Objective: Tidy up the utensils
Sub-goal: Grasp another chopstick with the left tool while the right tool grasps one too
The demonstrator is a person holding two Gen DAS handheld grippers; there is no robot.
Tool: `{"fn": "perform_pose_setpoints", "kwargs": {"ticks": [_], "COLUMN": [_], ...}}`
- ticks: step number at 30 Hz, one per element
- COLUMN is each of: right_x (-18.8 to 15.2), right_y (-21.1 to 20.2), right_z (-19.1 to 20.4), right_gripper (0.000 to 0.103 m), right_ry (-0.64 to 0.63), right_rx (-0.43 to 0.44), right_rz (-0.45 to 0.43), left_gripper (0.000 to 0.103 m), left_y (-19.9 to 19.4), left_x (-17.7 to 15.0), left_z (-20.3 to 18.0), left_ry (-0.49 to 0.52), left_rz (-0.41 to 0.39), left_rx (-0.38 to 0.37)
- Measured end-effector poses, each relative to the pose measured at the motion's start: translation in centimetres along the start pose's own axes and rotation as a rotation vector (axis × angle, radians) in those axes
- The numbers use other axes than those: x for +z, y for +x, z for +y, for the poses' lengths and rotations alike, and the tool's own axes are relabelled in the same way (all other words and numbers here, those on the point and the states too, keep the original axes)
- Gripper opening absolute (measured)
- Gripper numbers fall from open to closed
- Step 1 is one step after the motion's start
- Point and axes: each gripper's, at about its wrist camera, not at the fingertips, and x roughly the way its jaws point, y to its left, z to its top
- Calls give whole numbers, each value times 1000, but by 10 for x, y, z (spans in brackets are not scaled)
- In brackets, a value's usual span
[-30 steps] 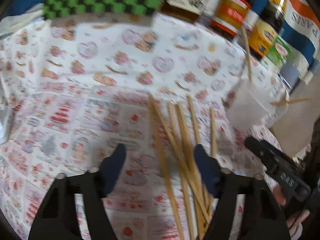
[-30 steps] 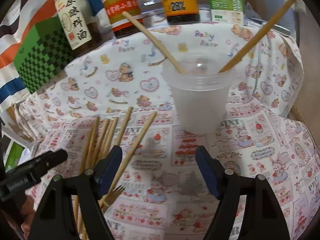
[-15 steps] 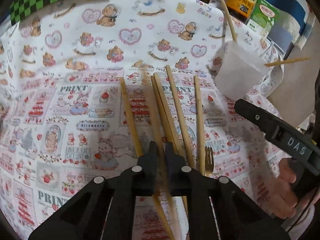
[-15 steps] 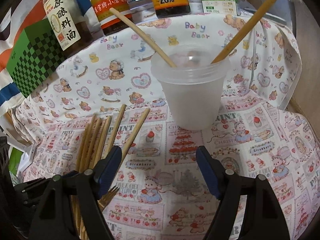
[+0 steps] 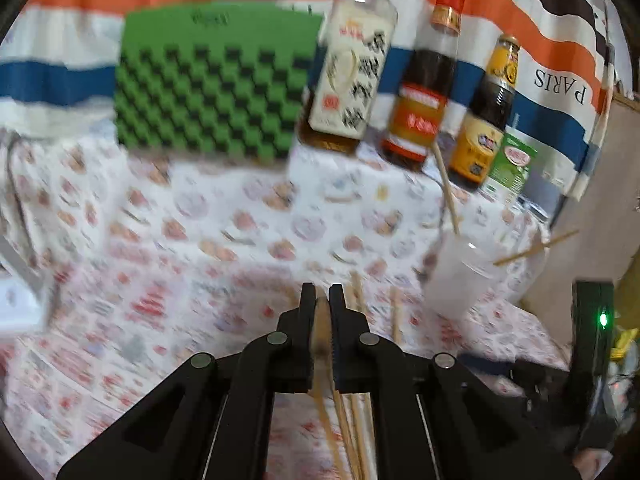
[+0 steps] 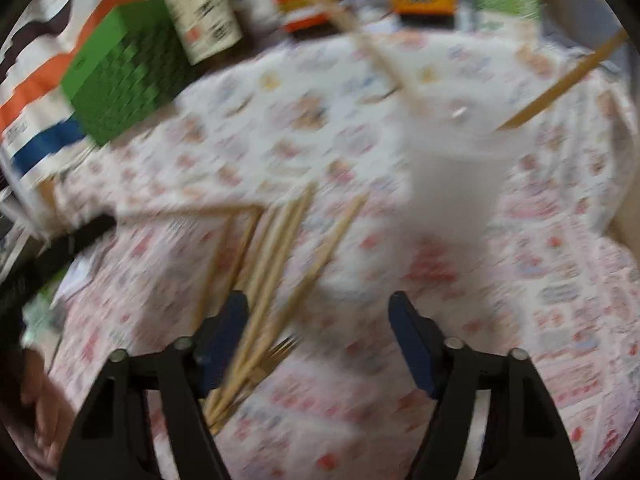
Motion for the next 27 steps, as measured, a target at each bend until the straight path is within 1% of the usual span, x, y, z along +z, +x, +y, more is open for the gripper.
{"fn": "perform_pose_setpoints", "kwargs": {"ticks": [1,2,4,6,8,11,13,14,15,16,18,19,20,21,24,27], "right_x": [-4,-8,-15,-25,-32,-36,-36,-34,-32,-29,-25,-23,-20,-19,-15,-14], "right_y": [3,5,9,12,19,23,21,19,16,12,2,-3,-14,-21,-40,-54], "right_z": [8,16,31,47,57,61,57,52,47,42,36,36,35,35,34,32], "right_gripper": [57,56,51,49,44,37,26,23,17,14,8,7,6,5,5,5], "right_ry": [-19,-49,-118,-204,-258,-274,-257,-224,-197,-161,-128,-125,-128,-133,-129,-123], "right_rx": [14,8,-26,-74,-154,-133,-144,-142,-130,-119,-99,-111,-131,-137,-112,-106], "right_rz": [29,52,74,80,98,114,111,109,99,88,35,-2,-71,-117,-217,-299], "left_gripper": [5,5,5,5,5,5,5,5,5,5,5,5,5,5,5,5], "left_y": [0,-2,-3,1,5,5,2,-1,-3,-6,-12,-15,-18,-20,-23,-26], "left_x": [1,0,-1,-3,-5,-6,-6,-7,-6,-6,-5,-5,-5,-4,-3,-3], "left_z": [0,0,-2,-4,-1,2,2,2,4,3,2,0,-1,-2,0,0], "left_ry": [11,23,60,79,72,53,41,31,18,11,13,21,27,31,11,9], "left_rz": [-14,-31,-48,-45,-31,-29,-40,-46,-54,-63,-92,-110,-126,-140,-147,-165], "left_rx": [29,55,111,162,153,126,94,80,61,50,42,49,56,59,21,23]}}
